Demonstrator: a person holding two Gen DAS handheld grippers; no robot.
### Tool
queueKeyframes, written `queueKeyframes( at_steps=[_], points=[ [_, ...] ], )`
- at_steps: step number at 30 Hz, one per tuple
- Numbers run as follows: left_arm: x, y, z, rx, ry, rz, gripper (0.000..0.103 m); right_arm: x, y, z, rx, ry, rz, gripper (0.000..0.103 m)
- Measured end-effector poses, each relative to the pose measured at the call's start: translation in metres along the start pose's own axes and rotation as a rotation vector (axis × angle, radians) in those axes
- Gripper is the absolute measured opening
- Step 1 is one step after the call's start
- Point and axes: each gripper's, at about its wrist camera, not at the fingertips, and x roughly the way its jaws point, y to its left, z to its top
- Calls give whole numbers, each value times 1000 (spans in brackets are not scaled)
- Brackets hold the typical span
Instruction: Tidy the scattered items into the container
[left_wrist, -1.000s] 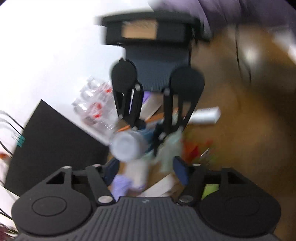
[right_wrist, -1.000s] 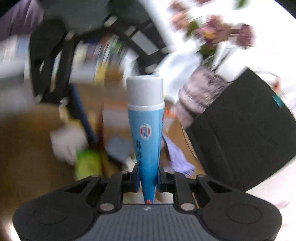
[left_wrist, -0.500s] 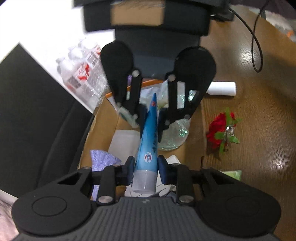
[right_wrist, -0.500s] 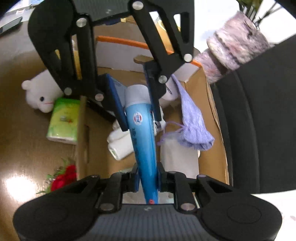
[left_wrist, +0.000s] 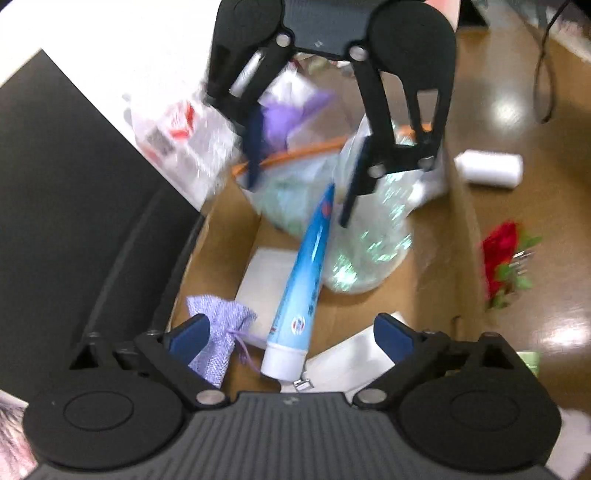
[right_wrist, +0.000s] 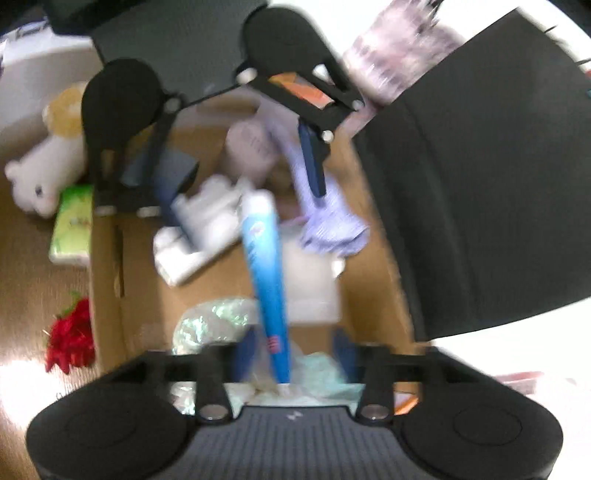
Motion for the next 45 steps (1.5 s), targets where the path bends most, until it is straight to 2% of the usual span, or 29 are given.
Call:
queueKeyframes(
  at_steps=[1, 2, 5, 11, 13, 17, 19, 20, 23, 26, 28, 31, 34, 38, 41, 45],
  points=[
    [-7, 1, 1, -24, 1, 0, 98, -12, -2, -2, 21, -43, 7, 77],
    [-13, 3, 2, -51, 3, 0, 99, -22, -2, -3, 48, -72, 22, 81],
    [-29, 5, 9, -168, 27, -1, 103, -35, -8, 6, 133, -111, 73, 81],
    [-54, -9, 13, -384, 18, 52, 103, -37, 9, 9, 221, -67, 43, 86],
    [-57, -20, 16, -475, 52, 71, 103, -31, 8, 5, 324, -39, 30, 86],
    [-70, -38, 13, -681, 135, 179, 103, -40, 10, -10, 625, -48, 1, 86],
    [-77, -51, 8, -790, 153, 220, 103, -56, 27, -19, 729, -66, -22, 92],
    [-80, -58, 4, -849, 155, 234, 103, -61, 39, -22, 755, -70, -47, 96],
    [-94, -86, -13, -1009, 162, 276, 103, -81, 83, -36, 836, -105, -106, 101],
    [-106, -121, -30, -1114, 133, 290, 103, -83, 130, -51, 915, -132, -69, 103],
    [-114, -148, -42, -1191, 110, 334, 103, -77, 161, -57, 952, -99, -109, 103],
    [-122, -187, -53, -1238, 88, 413, 103, -70, 205, -63, 1012, -83, -214, 103],
    [-121, -215, -60, -1251, 93, 468, 103, -73, 235, -74, 1136, -163, -231, 103],
    [-122, -239, -66, -1241, 102, 536, 103, -76, 265, -80, 1238, -191, -269, 103],
    [-120, -251, -65, -1218, 80, 548, 103, -78, 282, -78, 1241, -212, -343, 103],
    [-117, -260, -62, -1202, 70, 532, 103, -69, 289, -80, 1284, -197, -340, 103]
  ],
)
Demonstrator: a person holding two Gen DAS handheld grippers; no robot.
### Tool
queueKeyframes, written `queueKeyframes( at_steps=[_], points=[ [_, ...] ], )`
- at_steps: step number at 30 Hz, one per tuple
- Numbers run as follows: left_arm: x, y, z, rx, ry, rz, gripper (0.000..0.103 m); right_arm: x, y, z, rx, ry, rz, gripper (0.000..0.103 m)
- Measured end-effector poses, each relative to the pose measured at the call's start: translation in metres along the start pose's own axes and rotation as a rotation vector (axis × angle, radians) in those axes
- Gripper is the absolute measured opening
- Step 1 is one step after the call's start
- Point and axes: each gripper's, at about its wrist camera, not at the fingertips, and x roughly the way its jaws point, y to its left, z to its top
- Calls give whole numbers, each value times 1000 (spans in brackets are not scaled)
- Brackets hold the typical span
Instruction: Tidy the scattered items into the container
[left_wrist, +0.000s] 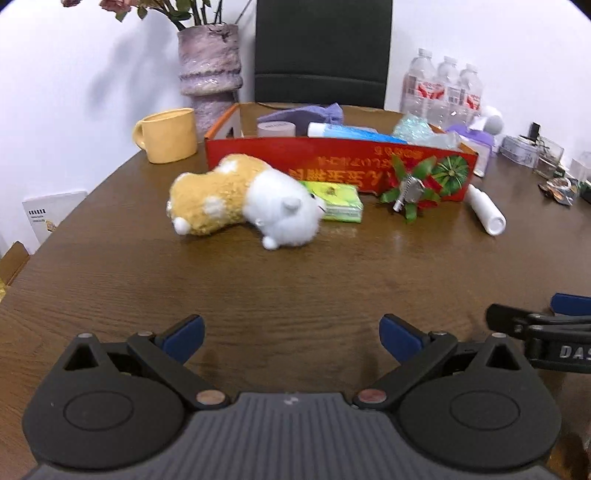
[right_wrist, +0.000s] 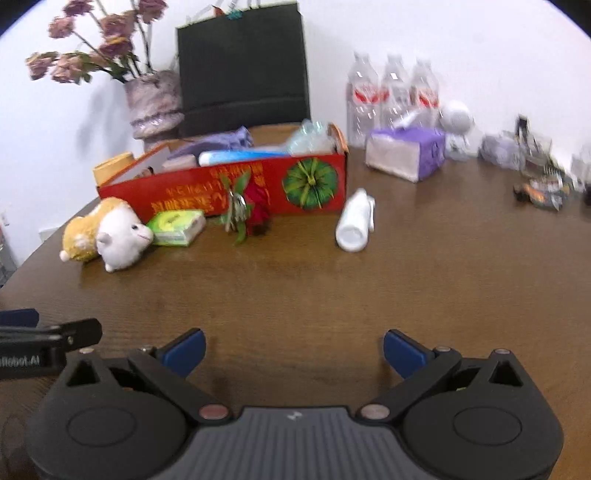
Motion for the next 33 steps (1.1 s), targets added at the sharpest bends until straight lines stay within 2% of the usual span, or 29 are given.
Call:
queueKeyframes(
  at_steps=[3, 6, 9, 33],
  points=[
    [3, -1, -6, -14, 11, -10, 103, 0, 5, -4, -27, -16, -21, 103],
    [4, -7, -9, 13, 3, 33, 103, 2, 10, -7, -42, -7, -35, 103],
    [4, -8, -12, 17, -12, 24, 103, 4, 17, -9, -75, 4, -58, 103],
    [5, -7, -12, 12, -10, 20, 103, 1, 16, -11, -74, 4, -48, 103]
  ],
)
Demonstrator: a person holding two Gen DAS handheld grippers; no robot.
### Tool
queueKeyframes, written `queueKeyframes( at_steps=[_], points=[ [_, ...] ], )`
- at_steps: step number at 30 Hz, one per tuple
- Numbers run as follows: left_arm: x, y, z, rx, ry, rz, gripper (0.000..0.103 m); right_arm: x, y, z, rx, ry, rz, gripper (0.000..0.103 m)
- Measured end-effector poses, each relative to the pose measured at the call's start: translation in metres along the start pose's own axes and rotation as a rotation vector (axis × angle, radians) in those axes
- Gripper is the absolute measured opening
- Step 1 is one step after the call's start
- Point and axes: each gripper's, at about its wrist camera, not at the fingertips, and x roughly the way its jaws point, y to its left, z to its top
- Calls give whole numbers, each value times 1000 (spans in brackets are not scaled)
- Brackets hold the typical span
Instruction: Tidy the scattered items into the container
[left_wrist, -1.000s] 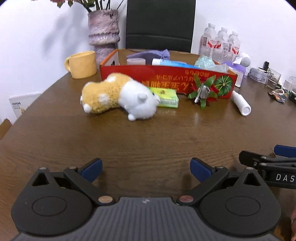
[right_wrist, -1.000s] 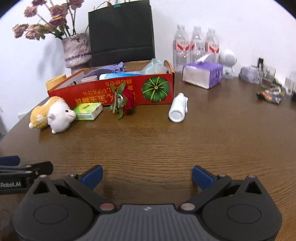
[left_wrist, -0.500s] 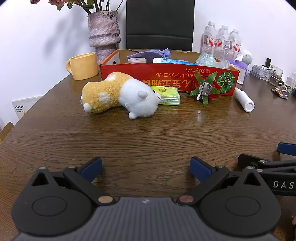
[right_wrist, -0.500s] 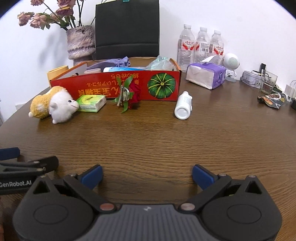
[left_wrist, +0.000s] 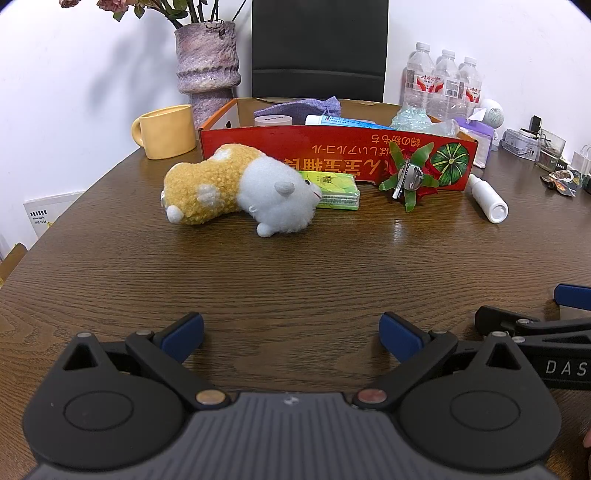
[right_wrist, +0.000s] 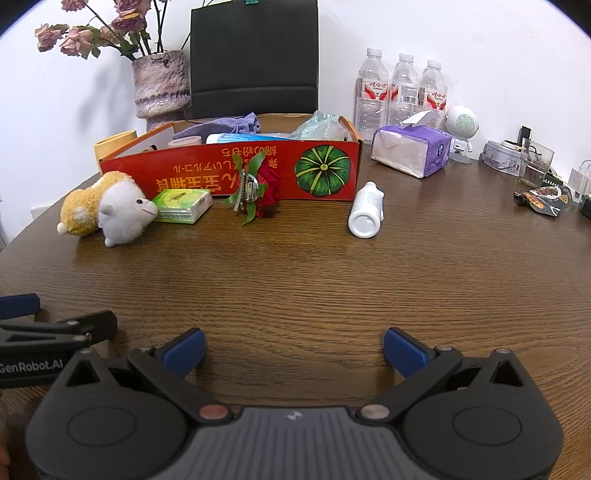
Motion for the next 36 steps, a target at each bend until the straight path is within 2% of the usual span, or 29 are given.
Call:
queueKeyframes(
  at_steps=[36],
  points=[
    [0, 0, 0, 0, 0, 0, 103, 0, 3, 1, -3, 0, -2, 103]
  ],
)
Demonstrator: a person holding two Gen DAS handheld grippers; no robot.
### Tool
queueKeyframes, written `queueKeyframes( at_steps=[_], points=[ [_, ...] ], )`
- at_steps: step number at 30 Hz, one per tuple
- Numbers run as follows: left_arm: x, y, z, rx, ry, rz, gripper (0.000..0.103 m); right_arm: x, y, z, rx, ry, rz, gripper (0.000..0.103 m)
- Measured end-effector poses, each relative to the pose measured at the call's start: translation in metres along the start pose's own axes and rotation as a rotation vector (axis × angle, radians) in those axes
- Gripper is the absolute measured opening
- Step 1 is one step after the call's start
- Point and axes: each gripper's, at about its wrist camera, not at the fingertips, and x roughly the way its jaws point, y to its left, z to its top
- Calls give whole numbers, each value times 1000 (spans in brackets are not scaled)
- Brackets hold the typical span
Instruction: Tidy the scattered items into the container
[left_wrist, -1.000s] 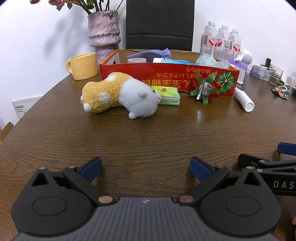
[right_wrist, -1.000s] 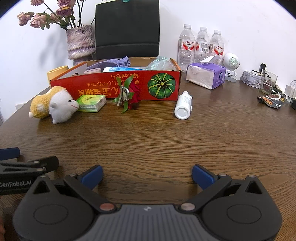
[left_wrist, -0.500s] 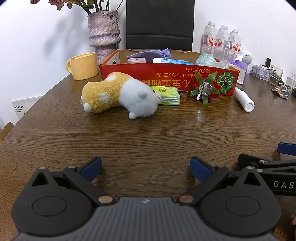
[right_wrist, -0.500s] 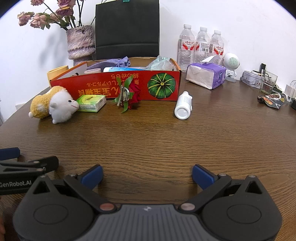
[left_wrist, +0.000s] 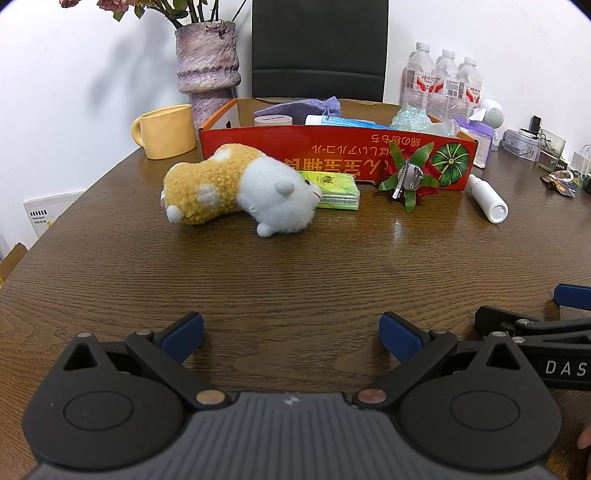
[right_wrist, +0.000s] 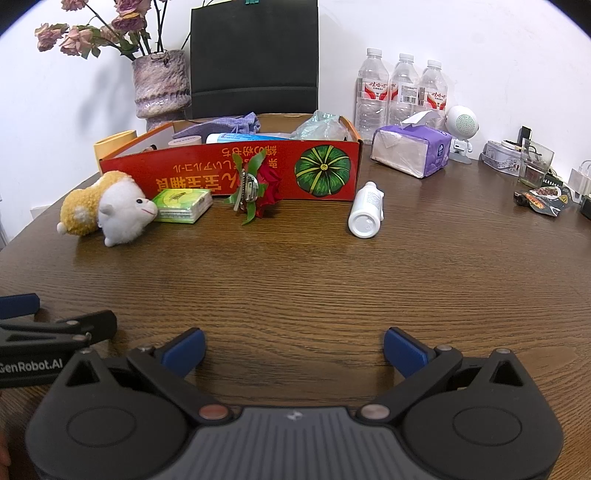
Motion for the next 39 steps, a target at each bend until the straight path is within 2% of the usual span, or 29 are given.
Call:
queueKeyframes(
  at_steps=[3, 4, 5, 8, 10, 12, 13, 14, 17, 20, 22, 24, 25, 28, 30, 31, 33, 35, 36, 37, 39],
  points=[
    [1, 0, 1, 2, -2, -2, 103, 3, -3, 5, -19, 8, 24, 102],
    [2, -2, 2, 12, -5, -5, 103, 5, -6, 10, -26, 7, 29, 98],
    [3, -3, 5, 27, -4, -11, 103, 8, -11, 17, -17, -1, 24, 92],
    [10, -8, 16, 79, -12, -48, 103, 20, -30, 48, 2, -63, -5, 91],
    [13, -10, 23, 84, -24, -53, 103, 42, -41, 70, -19, -64, -42, 88],
    [14, -9, 30, 80, -32, -57, 103, 66, -51, 86, -16, -44, -74, 72],
    [14, -9, 33, 83, -35, -62, 103, 78, -56, 91, -12, -18, -59, 40],
    [13, -9, 34, 86, -41, -64, 103, 88, -61, 95, -7, 7, -45, 31],
    [8, -10, 34, 117, -72, -86, 103, 82, -70, 90, -43, 26, 8, 29],
    [0, -17, 31, 214, -96, -197, 103, 46, -76, 65, -240, 25, 134, 26],
    [-4, -27, 32, 312, -92, -344, 103, 20, -87, 44, -386, 21, 297, 26],
    [-7, -41, 34, 431, -97, -489, 103, 0, -95, 27, -502, 11, 422, 28],
    [-8, -49, 34, 492, -107, -538, 103, -9, -99, 19, -553, 7, 479, 30],
    [-8, -72, 32, 703, -142, -690, 103, -18, -103, 14, -629, 6, 564, 30],
    [-5, -83, 28, 844, -153, -748, 103, -19, -104, 16, -678, 11, 602, 29],
    [-3, -87, 26, 906, -159, -757, 103, -18, -105, 19, -702, 21, 622, 28],
    [3, -92, 25, 967, -158, -752, 103, -16, -106, 24, -752, 38, 664, 27],
    [11, -96, 29, 977, -123, -781, 89, -13, -106, 28, -787, 59, 706, 27],
    [15, -97, 33, 967, -100, -802, 61, -12, -104, 29, -812, 68, 731, 27],
    [18, -97, 37, 941, -66, -815, 47, -11, -103, 30, -835, 77, 756, 27],
    [18, -94, 39, 922, -31, -814, 46, -10, -99, 33, -875, 97, 787, 27]
  ],
)
